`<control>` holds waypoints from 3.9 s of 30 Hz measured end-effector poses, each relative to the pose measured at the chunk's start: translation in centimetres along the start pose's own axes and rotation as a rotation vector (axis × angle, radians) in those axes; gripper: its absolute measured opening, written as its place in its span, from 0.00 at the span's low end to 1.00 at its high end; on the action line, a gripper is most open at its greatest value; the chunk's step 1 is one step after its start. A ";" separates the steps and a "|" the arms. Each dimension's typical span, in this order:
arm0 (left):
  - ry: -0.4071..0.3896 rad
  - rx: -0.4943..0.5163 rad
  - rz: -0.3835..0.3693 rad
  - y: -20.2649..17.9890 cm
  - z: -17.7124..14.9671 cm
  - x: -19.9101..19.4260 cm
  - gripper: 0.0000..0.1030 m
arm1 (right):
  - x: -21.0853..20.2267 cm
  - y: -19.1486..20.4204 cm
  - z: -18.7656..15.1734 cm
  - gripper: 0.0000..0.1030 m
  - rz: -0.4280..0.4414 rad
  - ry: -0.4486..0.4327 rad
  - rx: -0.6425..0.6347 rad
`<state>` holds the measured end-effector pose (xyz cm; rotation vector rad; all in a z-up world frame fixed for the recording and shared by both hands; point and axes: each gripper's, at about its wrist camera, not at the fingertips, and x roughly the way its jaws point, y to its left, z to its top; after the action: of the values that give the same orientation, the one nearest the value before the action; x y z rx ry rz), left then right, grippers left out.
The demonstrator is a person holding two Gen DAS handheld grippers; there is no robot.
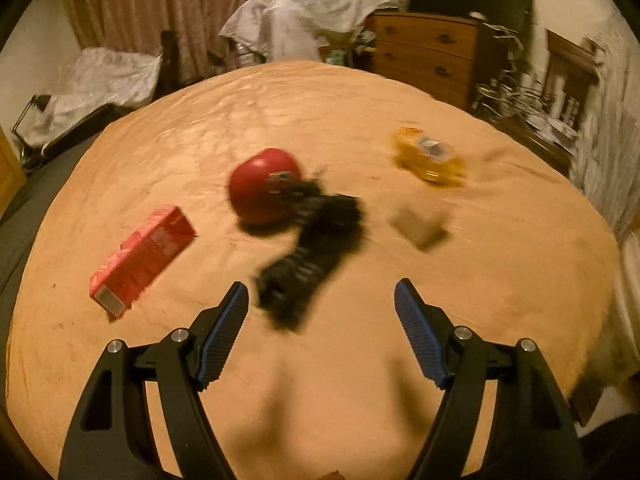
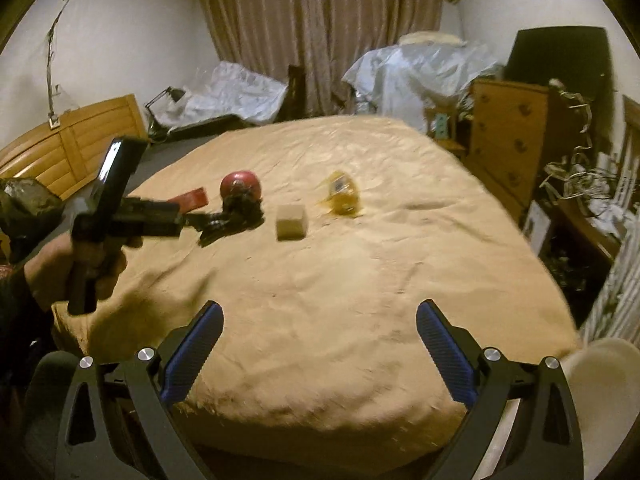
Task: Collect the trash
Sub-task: 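Grasp the plaid cloth with the left tool while the right tool grasps a beige sponge, then lift the plaid cloth and sponge and carry both to the bucket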
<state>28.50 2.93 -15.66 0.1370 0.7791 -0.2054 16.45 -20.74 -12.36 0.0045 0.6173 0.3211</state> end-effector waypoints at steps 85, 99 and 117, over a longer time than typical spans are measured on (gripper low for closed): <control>-0.397 -0.098 0.103 -9.8 -1.8 -18.9 0.27 | -8.1 5.8 4.9 0.43 -0.028 -0.247 -0.015; -0.409 -0.015 -0.008 -17.2 -0.4 -18.9 0.27 | -17.0 -0.2 2.5 0.43 -0.166 -0.247 0.035; -0.323 0.174 -0.257 -31.4 1.1 -16.3 0.27 | -26.6 -14.0 -2.2 0.43 -0.402 -0.162 0.148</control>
<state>10.61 -25.66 -4.79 0.1628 0.4537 -0.5267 -1.07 -42.16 -0.45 0.0472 0.4662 -0.1143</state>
